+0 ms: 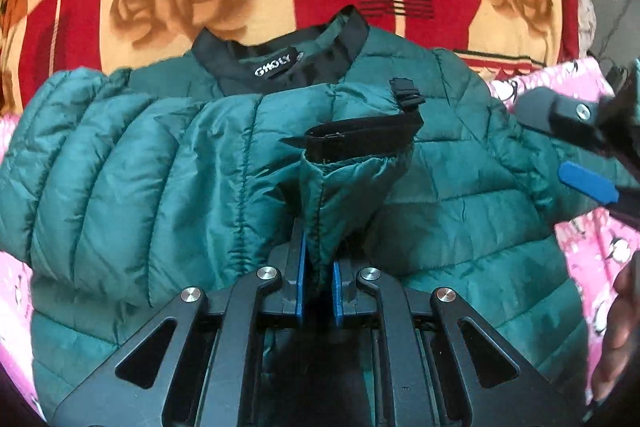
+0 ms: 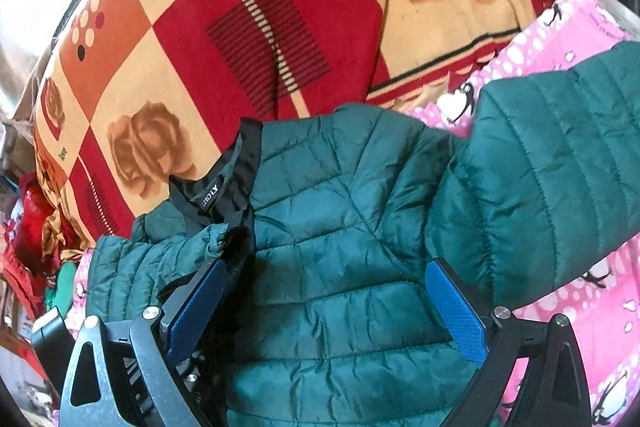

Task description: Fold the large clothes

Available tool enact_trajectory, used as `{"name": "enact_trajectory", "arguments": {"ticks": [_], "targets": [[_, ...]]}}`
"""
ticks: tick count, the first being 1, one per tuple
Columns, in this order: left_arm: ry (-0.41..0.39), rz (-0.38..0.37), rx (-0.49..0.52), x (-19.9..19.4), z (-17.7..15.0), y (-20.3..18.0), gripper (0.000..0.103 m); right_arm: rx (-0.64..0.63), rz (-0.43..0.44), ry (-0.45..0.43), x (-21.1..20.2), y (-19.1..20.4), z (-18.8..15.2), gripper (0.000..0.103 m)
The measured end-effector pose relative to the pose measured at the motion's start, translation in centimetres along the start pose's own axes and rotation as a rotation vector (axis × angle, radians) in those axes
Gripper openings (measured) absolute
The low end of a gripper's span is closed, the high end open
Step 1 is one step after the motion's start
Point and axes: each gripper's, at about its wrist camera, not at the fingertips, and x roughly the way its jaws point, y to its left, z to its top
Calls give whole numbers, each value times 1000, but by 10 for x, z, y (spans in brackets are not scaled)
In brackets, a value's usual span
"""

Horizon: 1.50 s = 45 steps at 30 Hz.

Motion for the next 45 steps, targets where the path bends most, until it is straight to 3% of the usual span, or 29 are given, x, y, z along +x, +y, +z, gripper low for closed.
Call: {"name": "enact_trajectory", "arguments": {"ticks": [1, 3, 5, 10, 14, 18, 21, 23, 26, 28, 35, 45], "targets": [[-5, -13, 15, -2, -1, -1, 22, -5, 4, 10, 3, 1, -1, 99], [4, -76, 28, -6, -3, -2, 55, -9, 17, 35, 9, 3, -3, 99], [2, -123, 17, -14, -5, 0, 61, 0, 46, 48, 12, 3, -5, 99], [-38, -106, 22, -48, -11, 16, 62, 27, 136, 67, 20, 3, -13, 99], [-79, -34, -10, -74, -26, 54, 66, -24, 233, 85, 31, 22, -22, 99], [-103, 69, -81, -88, -43, 106, 67, -136, 247, 98, 47, 51, -36, 95], [-120, 129, -122, -94, -57, 135, 67, -169, 251, 141, 69, 62, -46, 77], [-116, 151, -146, -94, -64, 152, 67, -191, 235, 119, 78, 66, -51, 43], [-105, 175, -171, -94, -72, 169, 67, -209, 224, 59, 74, 69, -52, 24], [-105, 178, -201, -93, -75, 179, 67, -264, 197, -2, 61, 74, -48, 20], [-115, 167, -274, -94, -74, 193, 67, -311, 34, -232, 16, 65, -22, 18], [-108, 176, -262, -84, -60, 184, 67, -225, -77, -282, 18, 28, 1, 18]]}}
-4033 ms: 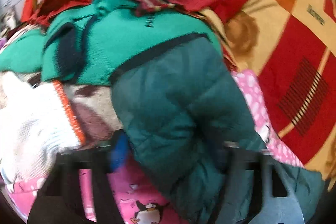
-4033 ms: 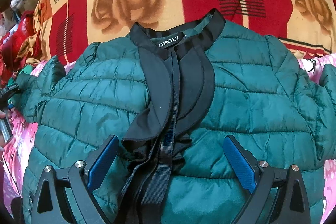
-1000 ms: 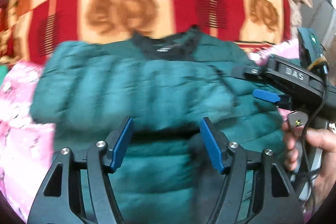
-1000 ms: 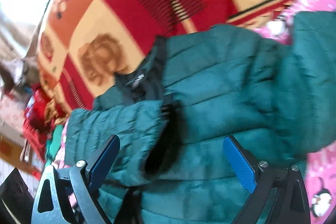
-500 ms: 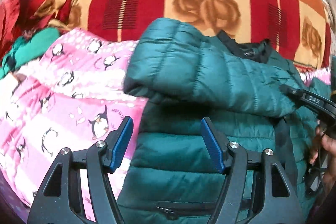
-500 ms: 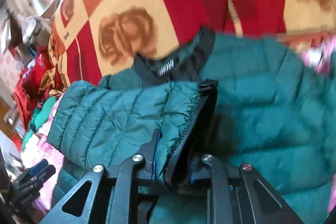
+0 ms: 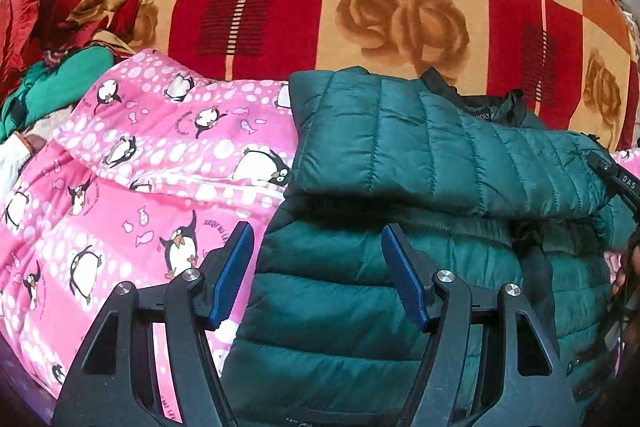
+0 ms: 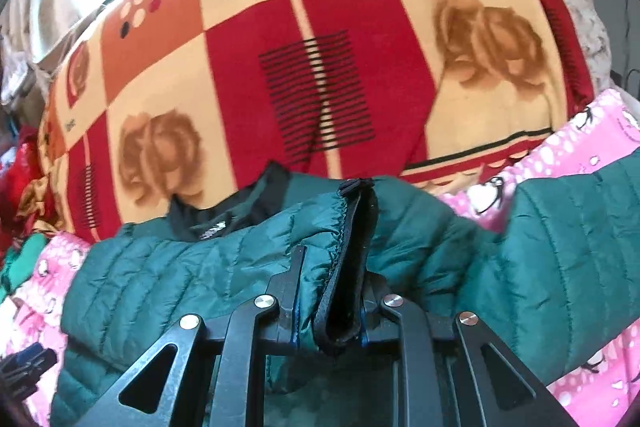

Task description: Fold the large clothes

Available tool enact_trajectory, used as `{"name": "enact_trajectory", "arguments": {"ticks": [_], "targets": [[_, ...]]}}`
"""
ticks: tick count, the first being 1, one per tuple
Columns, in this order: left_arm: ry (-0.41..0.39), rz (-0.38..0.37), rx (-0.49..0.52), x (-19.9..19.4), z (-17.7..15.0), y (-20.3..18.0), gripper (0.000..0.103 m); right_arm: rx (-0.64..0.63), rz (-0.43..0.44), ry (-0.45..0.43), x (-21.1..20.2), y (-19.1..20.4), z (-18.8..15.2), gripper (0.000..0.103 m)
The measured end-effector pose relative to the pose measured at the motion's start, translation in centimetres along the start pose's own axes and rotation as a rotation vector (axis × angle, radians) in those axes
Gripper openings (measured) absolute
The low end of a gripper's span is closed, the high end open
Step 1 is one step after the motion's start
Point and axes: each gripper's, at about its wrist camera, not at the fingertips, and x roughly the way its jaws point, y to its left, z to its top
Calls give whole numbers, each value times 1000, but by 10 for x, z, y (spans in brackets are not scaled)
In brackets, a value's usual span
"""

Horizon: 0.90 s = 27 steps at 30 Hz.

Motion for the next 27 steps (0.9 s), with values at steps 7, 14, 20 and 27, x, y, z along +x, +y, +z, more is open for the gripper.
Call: {"name": "enact_trajectory", "arguments": {"ticks": [7, 14, 20, 27], "targets": [[0, 11, 19, 1, 4, -5, 67, 81, -50, 131, 39, -26, -18, 18], [-62, 33, 41, -16, 20, -3, 67, 158, -91, 83, 5, -36, -10, 53], [-57, 42, 16, 3, 33, -7, 67, 68, 47, 25, -33, -5, -4, 56], [-2, 15, -15, 42, 37, -24, 67, -60, 141, 180, 1, 34, -33, 56]]}}
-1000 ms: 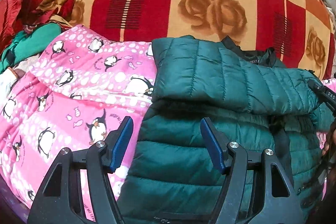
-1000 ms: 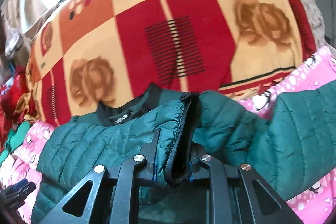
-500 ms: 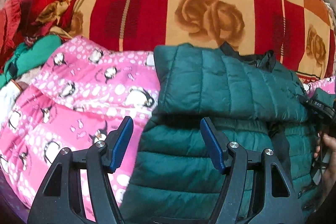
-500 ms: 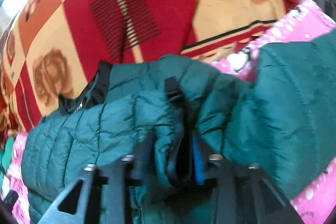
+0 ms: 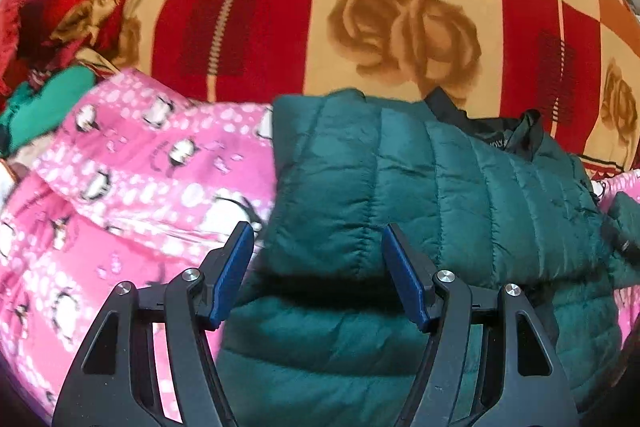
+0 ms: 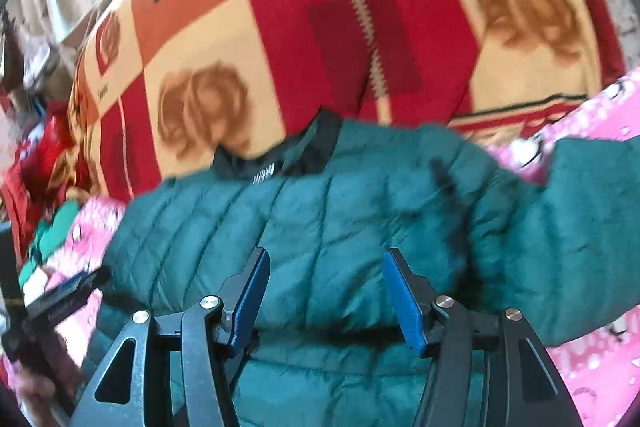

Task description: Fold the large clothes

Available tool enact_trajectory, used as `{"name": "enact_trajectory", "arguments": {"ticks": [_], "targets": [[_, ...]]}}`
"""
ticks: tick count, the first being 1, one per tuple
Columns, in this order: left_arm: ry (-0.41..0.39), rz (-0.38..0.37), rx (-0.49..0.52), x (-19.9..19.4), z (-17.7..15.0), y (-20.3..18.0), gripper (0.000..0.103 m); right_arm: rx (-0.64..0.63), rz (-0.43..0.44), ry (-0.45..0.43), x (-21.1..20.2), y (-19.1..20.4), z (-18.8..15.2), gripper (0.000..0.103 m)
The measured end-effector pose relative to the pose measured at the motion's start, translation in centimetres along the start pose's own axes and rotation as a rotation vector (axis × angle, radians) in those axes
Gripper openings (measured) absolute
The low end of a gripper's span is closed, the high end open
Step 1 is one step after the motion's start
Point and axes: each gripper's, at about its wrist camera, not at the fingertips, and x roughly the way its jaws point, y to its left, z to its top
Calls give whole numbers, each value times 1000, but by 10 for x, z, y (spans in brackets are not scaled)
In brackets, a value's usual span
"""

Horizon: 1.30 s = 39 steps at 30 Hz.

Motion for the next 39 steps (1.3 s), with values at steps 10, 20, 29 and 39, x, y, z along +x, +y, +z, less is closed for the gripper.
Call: {"name": "enact_trajectory", "arguments": {"ticks": [10, 20, 29, 39], "targets": [[55, -74, -72, 33, -12, 18, 82, 44, -43, 123, 46, -17, -14, 57], [30, -93, -114, 15, 3, 26, 83, 23, -112, 30, 15, -12, -2, 65], [11, -47, 26, 15, 8, -3, 83, 10, -156, 123, 38, -13, -7, 68], [21, 26, 85, 35, -5, -16, 86, 33, -153, 107, 33, -14, -8, 69]]}}
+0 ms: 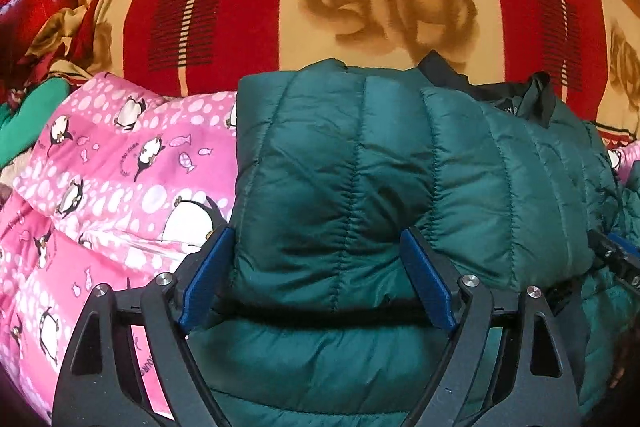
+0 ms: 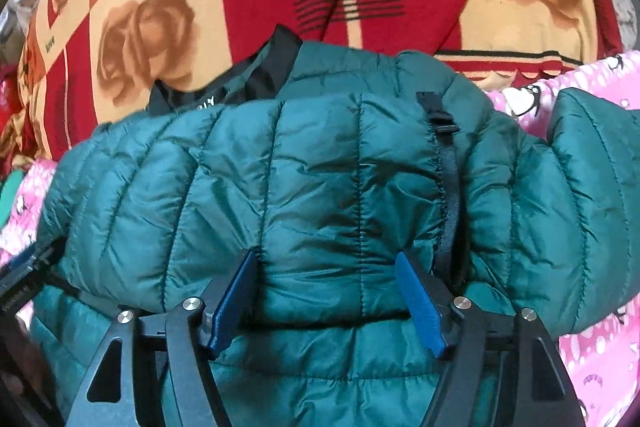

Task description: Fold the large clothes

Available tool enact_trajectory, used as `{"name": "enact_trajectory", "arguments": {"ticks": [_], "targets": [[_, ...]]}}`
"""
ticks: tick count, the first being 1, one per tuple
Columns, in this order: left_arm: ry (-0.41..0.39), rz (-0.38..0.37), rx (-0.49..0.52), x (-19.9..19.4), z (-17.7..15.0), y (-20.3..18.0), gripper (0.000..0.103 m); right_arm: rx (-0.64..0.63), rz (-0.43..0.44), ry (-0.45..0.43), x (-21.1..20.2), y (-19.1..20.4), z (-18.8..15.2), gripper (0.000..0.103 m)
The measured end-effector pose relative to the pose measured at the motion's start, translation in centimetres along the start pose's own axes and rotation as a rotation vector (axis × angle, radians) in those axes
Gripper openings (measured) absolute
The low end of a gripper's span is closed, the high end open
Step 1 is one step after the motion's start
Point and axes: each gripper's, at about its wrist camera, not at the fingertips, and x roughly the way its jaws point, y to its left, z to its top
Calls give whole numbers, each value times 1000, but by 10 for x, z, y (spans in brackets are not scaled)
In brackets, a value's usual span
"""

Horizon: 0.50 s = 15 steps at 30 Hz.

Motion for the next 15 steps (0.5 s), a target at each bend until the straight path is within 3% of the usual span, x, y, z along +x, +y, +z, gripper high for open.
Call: {"name": "enact_trajectory", "arguments": {"ticks": [4, 10, 15], "targets": [[2, 2, -4, 1, -1, 1, 87, 25, 1, -28, -7, -3, 2, 69], [1, 5, -3, 1, -2, 0, 88, 13, 0, 12, 9, -3, 0, 72], [-5, 10, 2, -2, -2, 0, 87, 14, 3, -35, -6, -3, -4, 72]]}}
